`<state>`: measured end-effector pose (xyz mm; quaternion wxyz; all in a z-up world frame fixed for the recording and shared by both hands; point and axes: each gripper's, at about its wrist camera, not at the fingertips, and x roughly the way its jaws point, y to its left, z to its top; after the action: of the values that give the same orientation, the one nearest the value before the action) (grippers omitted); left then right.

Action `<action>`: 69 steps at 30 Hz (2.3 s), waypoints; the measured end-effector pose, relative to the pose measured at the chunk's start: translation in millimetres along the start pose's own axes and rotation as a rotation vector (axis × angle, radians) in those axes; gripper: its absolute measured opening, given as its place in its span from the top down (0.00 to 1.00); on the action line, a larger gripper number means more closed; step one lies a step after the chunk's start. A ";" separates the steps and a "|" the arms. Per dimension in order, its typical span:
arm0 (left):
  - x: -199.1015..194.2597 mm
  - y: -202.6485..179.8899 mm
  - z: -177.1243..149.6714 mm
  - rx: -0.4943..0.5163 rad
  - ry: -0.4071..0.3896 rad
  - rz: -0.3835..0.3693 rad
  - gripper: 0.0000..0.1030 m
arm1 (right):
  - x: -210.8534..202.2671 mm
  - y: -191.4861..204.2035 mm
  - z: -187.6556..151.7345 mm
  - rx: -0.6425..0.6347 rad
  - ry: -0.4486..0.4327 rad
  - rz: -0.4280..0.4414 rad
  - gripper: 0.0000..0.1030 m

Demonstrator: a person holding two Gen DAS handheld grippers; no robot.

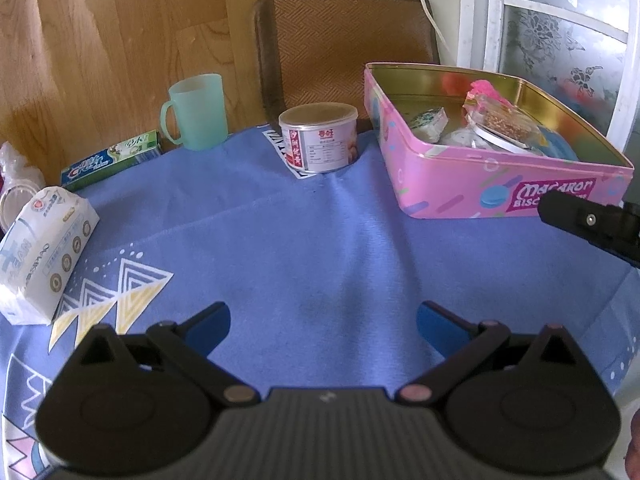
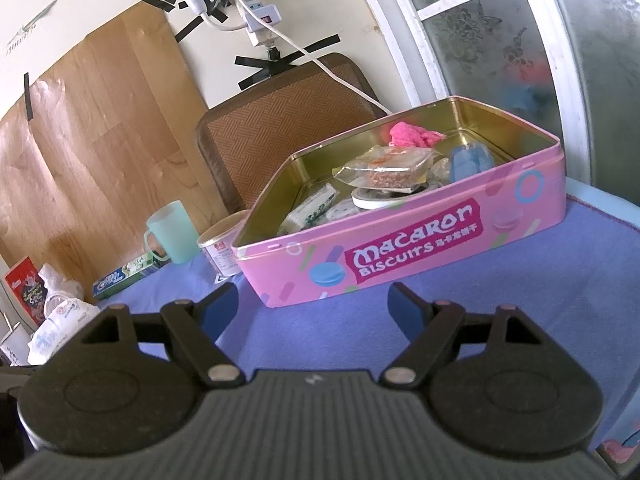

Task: Organize soft objects

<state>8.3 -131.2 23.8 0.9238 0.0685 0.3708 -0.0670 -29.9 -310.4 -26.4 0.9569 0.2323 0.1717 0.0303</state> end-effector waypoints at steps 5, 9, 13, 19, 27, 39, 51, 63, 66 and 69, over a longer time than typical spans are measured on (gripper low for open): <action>0.9 2.1 0.3 -0.016 0.002 -0.003 0.00 | 0.6 0.6 0.5 -0.005 0.002 0.002 0.19; 1.3 3.7 0.9 -0.027 0.004 -0.006 0.00 | 1.6 0.0 0.8 -0.009 0.007 0.005 0.19; 2.2 4.0 0.5 -0.032 0.010 -0.006 0.00 | 2.2 0.6 0.8 -0.012 0.011 0.006 0.19; 4.0 2.9 -0.4 -0.031 0.018 0.000 0.00 | 3.7 0.2 0.7 -0.014 0.014 0.007 0.19; 5.8 2.5 -1.5 -0.026 0.021 0.009 0.00 | 3.7 -0.1 0.7 -0.014 0.014 0.007 0.19; 5.9 2.9 -1.9 -0.026 0.021 0.009 0.00 | 3.5 0.2 -0.1 -0.012 0.016 0.006 0.19; 6.6 6.6 -4.8 -0.042 0.026 0.002 0.00 | 3.6 0.8 -1.0 -0.013 0.016 0.005 0.19; 6.9 5.8 -4.6 -0.048 0.028 0.002 0.00 | 5.0 3.2 -3.2 -0.020 0.022 0.002 0.19; 6.9 6.1 -4.7 -0.048 0.028 0.002 0.00 | 4.8 3.5 -3.3 -0.022 0.023 0.001 0.19; 6.9 6.1 -5.0 -0.050 0.027 0.000 0.00 | 4.6 4.0 -3.0 -0.024 0.023 0.002 0.19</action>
<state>11.0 -124.9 15.9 0.9201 0.0465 0.3849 -0.0567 -26.5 -304.8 -28.6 0.9575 0.2208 0.1820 0.0360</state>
